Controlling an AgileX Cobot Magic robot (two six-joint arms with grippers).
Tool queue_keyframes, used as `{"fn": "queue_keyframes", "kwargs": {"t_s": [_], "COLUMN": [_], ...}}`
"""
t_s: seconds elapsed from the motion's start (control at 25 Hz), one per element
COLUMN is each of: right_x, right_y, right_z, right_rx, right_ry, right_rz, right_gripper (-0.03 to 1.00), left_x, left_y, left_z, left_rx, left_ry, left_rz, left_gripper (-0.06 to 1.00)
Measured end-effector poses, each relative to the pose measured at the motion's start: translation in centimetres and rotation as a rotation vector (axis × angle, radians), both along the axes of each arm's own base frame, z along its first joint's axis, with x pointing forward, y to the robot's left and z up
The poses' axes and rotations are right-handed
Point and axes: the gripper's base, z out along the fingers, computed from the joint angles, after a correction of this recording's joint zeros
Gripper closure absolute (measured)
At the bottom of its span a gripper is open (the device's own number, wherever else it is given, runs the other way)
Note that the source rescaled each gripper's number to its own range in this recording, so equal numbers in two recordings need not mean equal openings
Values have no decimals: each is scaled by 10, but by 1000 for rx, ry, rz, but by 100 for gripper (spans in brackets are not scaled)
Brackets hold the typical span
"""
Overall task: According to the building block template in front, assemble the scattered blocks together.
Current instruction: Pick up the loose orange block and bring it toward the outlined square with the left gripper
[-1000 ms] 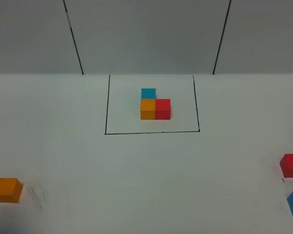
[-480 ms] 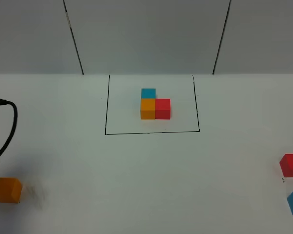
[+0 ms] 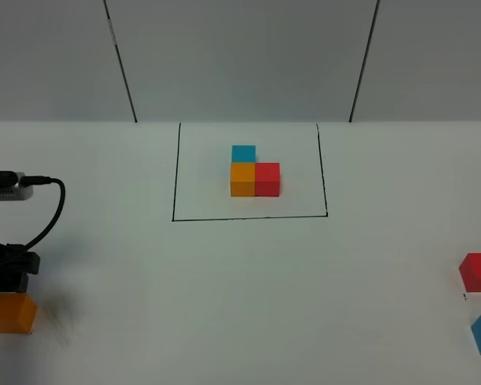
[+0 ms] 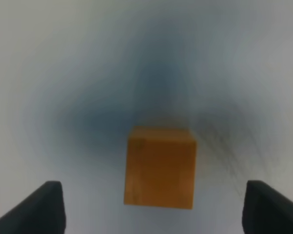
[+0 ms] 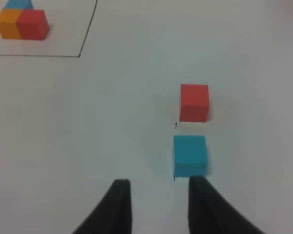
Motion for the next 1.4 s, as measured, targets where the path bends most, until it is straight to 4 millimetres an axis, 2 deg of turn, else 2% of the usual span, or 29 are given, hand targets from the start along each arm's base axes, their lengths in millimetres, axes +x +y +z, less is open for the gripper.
{"fn": "queue_keyframes", "kwargs": {"t_s": [0.32,0.48,0.88,1.24,1.32,1.4], "right_x": [0,0,0,0,0,0], "right_y": [0,0,0,0,0,0], "right_z": [0,0,0,0,0,0], "right_rx": [0,0,0,0,0,0], "right_ry": [0,0,0,0,0,0], "right_rz": [0,0,0,0,0,0], "right_gripper": [97,96,97,96,96,96], "left_x": [6,8,16,21,22,22], "left_y": [0,0,0,-1,-1,-1], "left_z": [-19,-29,-60,-77,-78,-78], "left_rx": [-1,-2,-6,-11,-12,-12], "left_ry": [44,79,132,139,138,131], "left_rz": [-3,-3,-8,-11,-11,-12], "left_gripper": [57,60,60,61,66,81]}}
